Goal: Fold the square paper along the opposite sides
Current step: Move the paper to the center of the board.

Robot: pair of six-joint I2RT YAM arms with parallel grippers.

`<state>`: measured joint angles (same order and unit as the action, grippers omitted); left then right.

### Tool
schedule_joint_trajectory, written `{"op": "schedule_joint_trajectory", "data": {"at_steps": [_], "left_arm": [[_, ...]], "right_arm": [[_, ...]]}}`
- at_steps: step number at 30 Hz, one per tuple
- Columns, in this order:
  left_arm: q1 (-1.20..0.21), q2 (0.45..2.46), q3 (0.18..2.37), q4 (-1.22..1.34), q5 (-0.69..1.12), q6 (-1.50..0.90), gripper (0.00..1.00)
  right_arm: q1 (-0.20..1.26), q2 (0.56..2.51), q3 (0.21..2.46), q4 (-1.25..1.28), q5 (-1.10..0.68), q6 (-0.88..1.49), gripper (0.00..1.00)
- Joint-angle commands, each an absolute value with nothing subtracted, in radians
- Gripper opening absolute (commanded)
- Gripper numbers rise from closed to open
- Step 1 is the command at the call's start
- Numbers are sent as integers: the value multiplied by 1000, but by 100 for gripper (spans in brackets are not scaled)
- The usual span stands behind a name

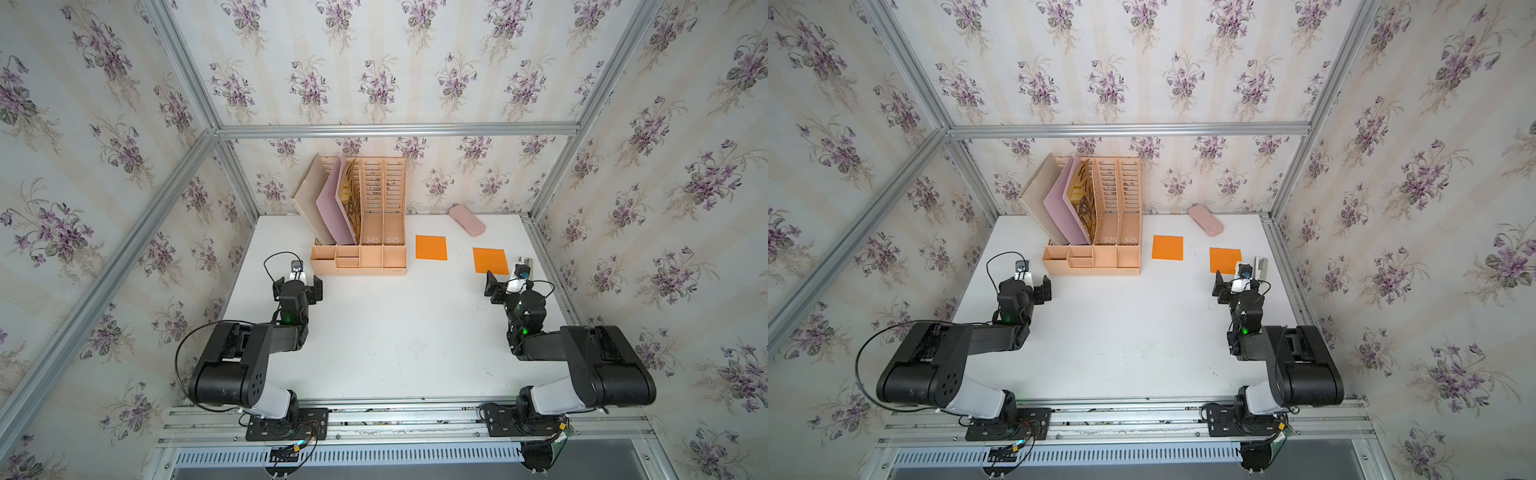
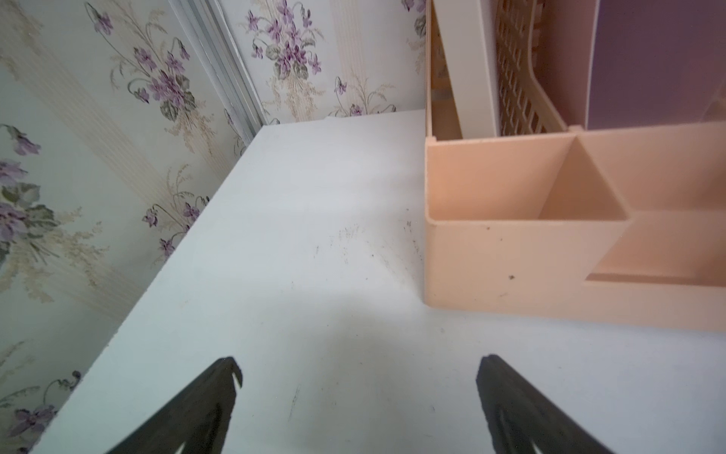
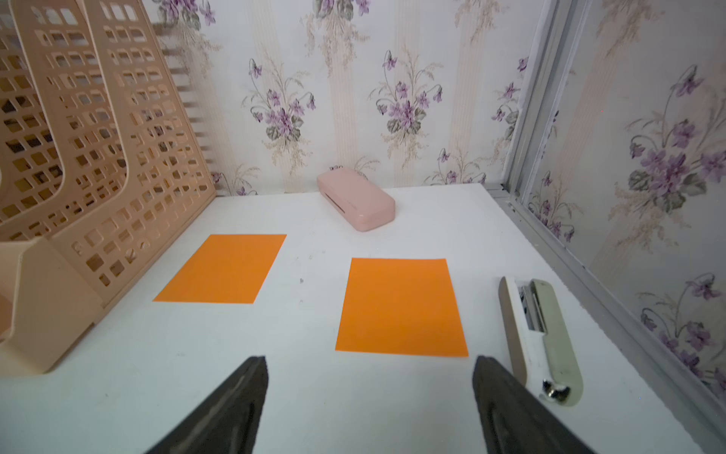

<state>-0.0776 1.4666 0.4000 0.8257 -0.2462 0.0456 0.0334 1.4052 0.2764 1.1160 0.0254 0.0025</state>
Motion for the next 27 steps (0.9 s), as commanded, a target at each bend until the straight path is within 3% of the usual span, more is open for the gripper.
{"op": "schedule_joint_trajectory", "data": {"at_steps": [1,4,8,11,13,16,18,22,24,27], "left_arm": [[-128,1329,513,537,-325,81,99],[-170,1239,687,258,-343,3,99],[-297,1209,839,62,-410,-39,100],[-416,1244,949,-98,-401,-68,90],[-501,1296,1019,-199,-378,-91,81],[-628,1399,1115,-318,-347,-130,57],[-703,1493,1180,-367,-332,-165,35],[-806,1638,1301,-404,-306,-220,6],[-834,1698,1356,-414,-282,-243,0],[-861,1773,1427,-423,-233,-267,0]], "right_arm": [[35,1287,399,807,54,59,85],[38,1243,573,520,-29,131,81],[44,1294,744,233,-125,249,66],[43,1371,829,85,-164,291,55],[40,1437,889,8,-126,279,39],[24,1551,988,-77,-95,265,0],[10,1624,1040,-95,-100,264,0],[-22,1739,1104,-85,-100,273,0],[-36,1793,1138,-98,-105,276,0],[-52,1866,1191,-128,-121,271,0]]}}
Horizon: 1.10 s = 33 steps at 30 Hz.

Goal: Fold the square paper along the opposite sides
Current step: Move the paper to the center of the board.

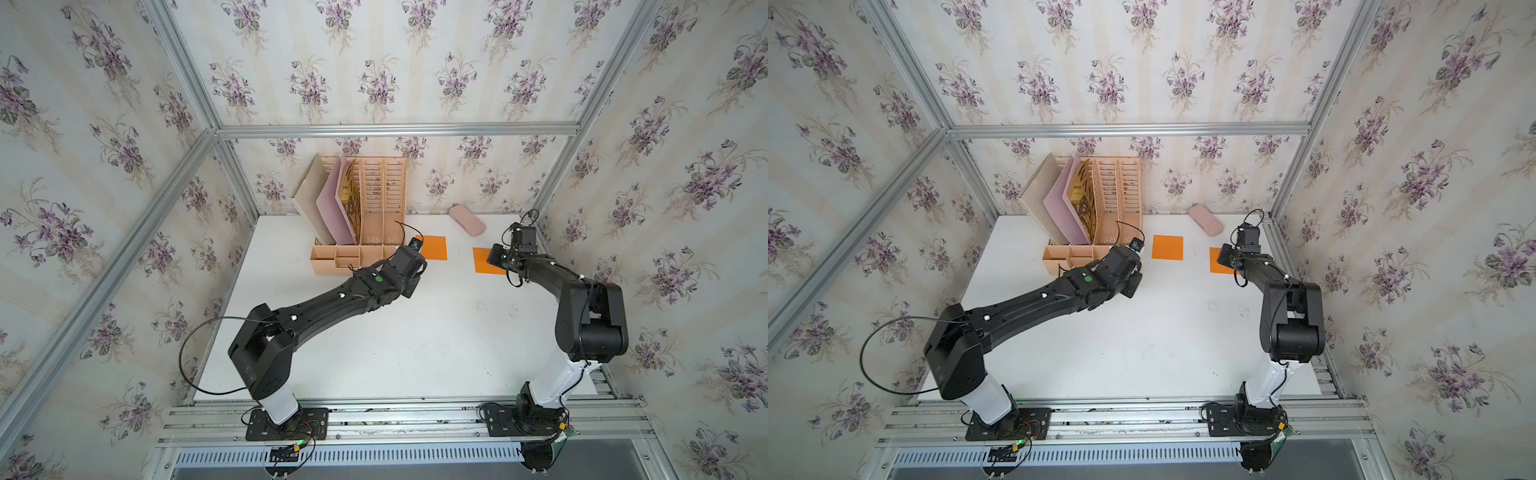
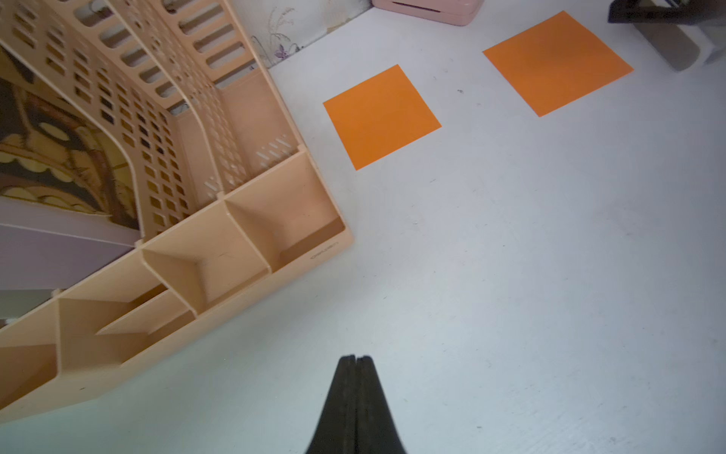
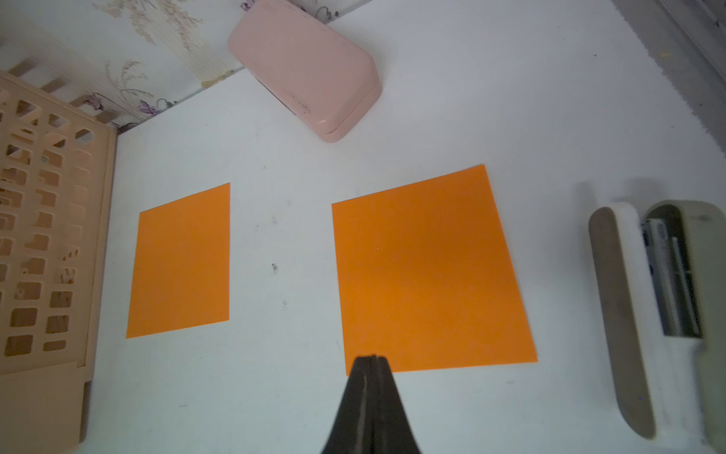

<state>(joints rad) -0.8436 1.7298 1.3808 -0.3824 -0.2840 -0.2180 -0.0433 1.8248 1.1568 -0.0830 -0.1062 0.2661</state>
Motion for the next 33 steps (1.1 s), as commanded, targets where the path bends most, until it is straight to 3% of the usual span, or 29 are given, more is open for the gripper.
{"op": "schedule_joint_trajectory", "data": {"at_steps": [1,8,20,26,33], "left_arm": [[-867,1796,1451,-431,-222,-268,0],[-890,1897,1548,-475,-196,-263,0],[-890,1867,1554,-516,-199,-281,0],[-889,1821,1551,-601,-238,-308,0],[-886,1743,1495,-633,-282,-334,0]], "right_arm": [[-56,1881,1200,-133,-119,268,0],[-85,1974,1276,-139,-103,249,0],[-98,2121,1373,-181,-183,282,0],[-97,2103,1279,-160,-282,327,0],[-75,1919,1050,-125,-333,357,0]]}}
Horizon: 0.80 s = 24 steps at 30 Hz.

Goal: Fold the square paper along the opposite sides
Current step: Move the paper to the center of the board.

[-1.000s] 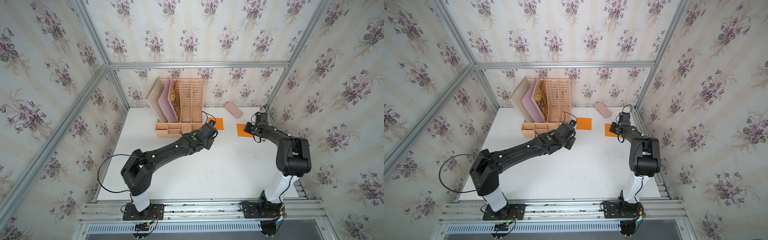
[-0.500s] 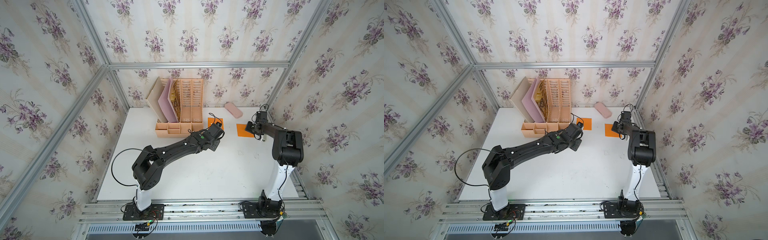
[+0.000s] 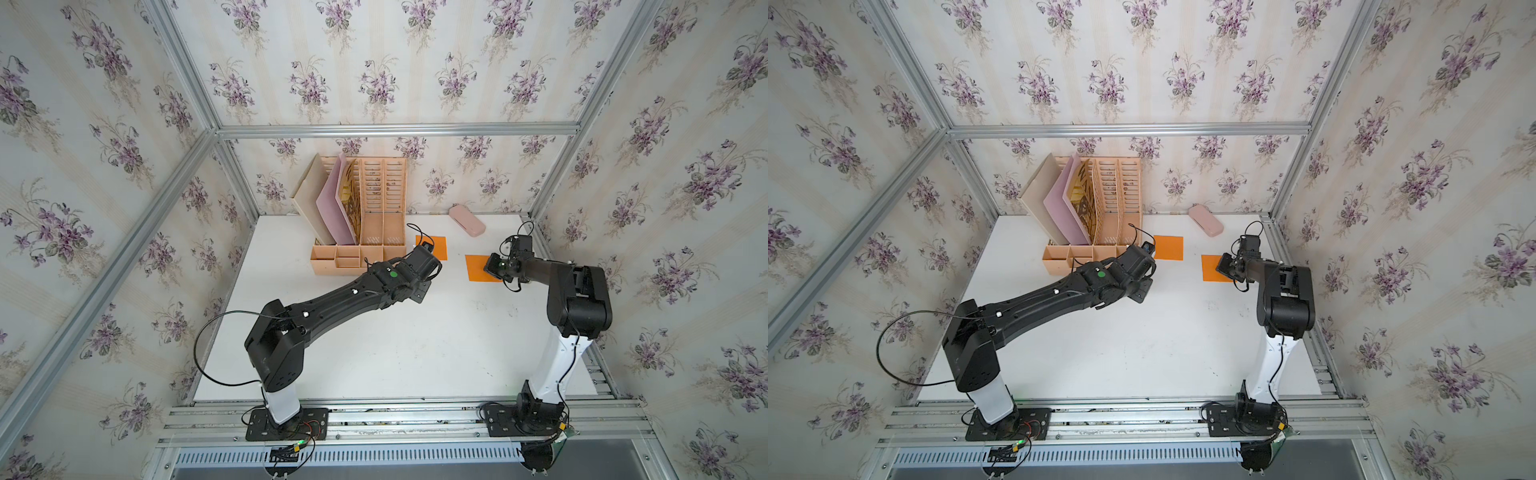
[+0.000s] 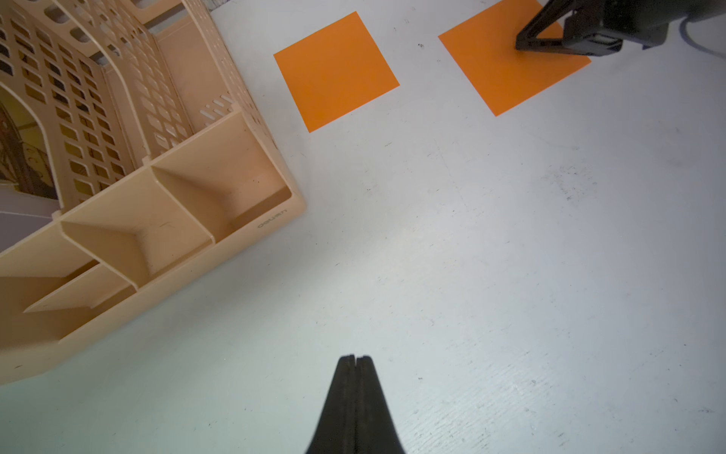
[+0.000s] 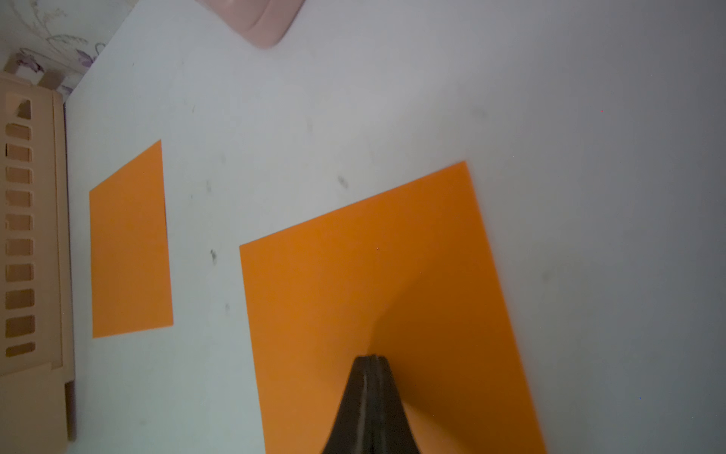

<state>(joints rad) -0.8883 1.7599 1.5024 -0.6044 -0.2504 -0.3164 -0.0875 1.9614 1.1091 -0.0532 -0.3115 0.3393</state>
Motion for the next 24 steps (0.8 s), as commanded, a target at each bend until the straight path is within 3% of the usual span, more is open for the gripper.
{"op": "schedule_joint_trajectory", "data": {"at_steps": [1,6,12,18,24], "left_arm": [[-884,1738,1498,-644,-283,-334,0],[-879,1721,1509,-701,-278,-332,0],[-874,1669,1460,-740,-263,-375,0],[-870,1588,1343,-741,-194,-481,0],[-870,1533,1191,-663,-42,-616,0]], "right_arm": [[-63,1886,1012,-123,-333,363,0],[23,1730,844,-122,-324,393,0],[223,1598,692,-132,-287,444,0],[448,1569,627,-106,-260,521,0],[580,1607,655,-32,-261,587,0]]}}
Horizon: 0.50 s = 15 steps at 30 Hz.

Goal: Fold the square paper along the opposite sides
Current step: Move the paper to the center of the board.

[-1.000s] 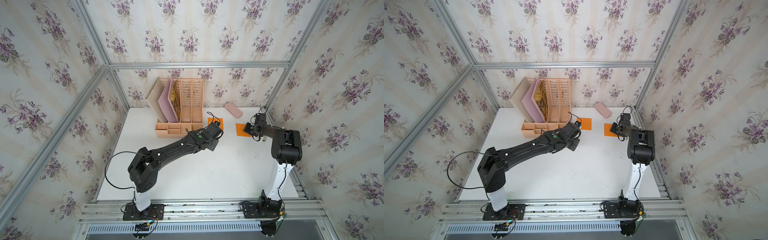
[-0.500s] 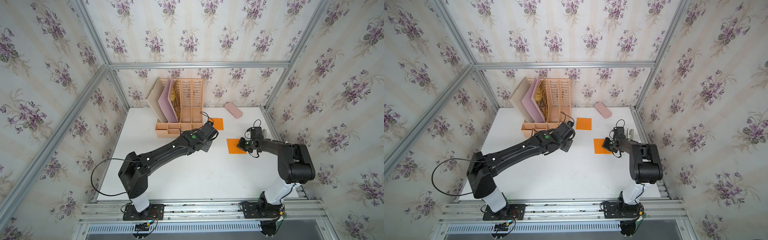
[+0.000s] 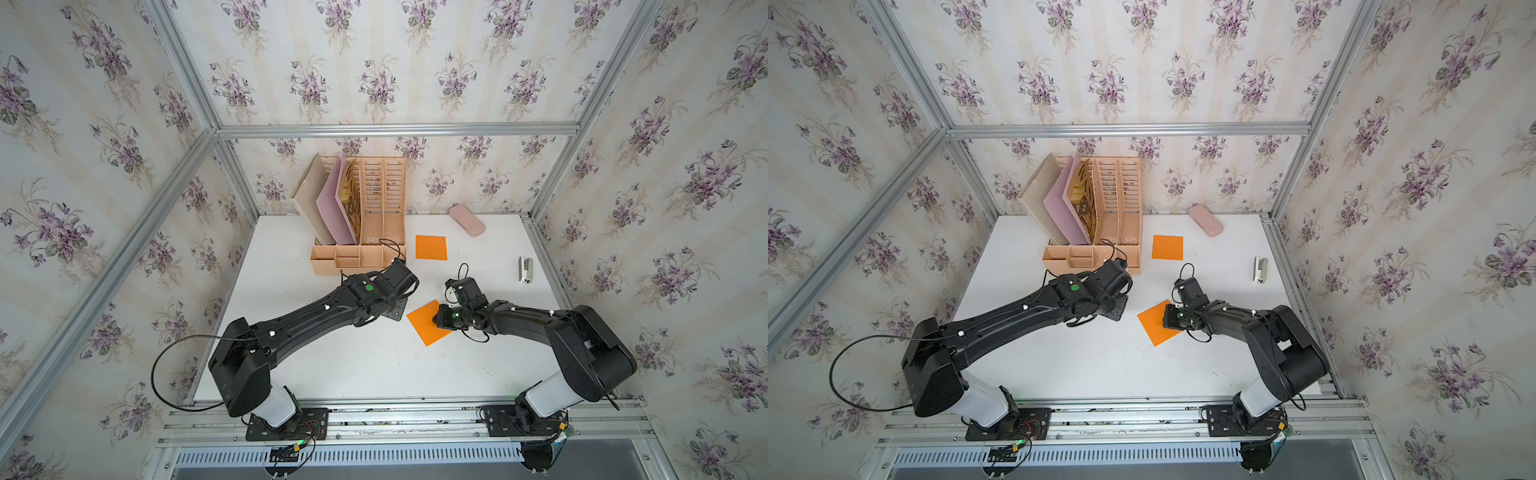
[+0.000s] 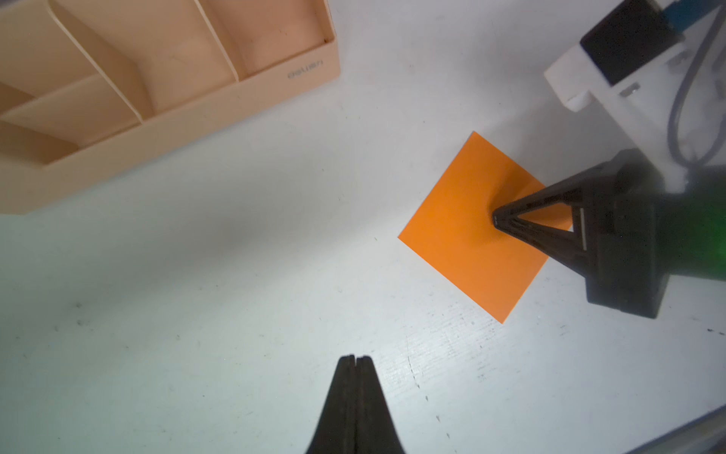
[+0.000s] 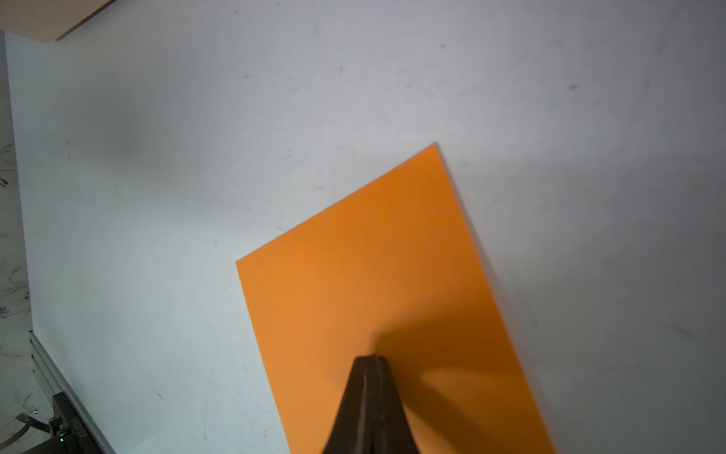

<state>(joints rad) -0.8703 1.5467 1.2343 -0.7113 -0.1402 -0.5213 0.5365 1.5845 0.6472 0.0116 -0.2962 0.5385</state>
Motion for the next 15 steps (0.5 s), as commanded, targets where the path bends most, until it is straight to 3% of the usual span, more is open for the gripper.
{"op": "schedule_joint_trajectory", "data": {"at_steps": [1,7,15], "left_arm": [[-870,1528,1161,-635,-12,-639,0],[-870,1537,1052,-527,43,-737,0],[-870,1559,1015,-510,-9,-810,0]], "right_arm": [[599,1621,668,-23,-261,594,0],[702,1718,725,62,-279,663,0],[730,1785,756,143,-270,729,0]]}}
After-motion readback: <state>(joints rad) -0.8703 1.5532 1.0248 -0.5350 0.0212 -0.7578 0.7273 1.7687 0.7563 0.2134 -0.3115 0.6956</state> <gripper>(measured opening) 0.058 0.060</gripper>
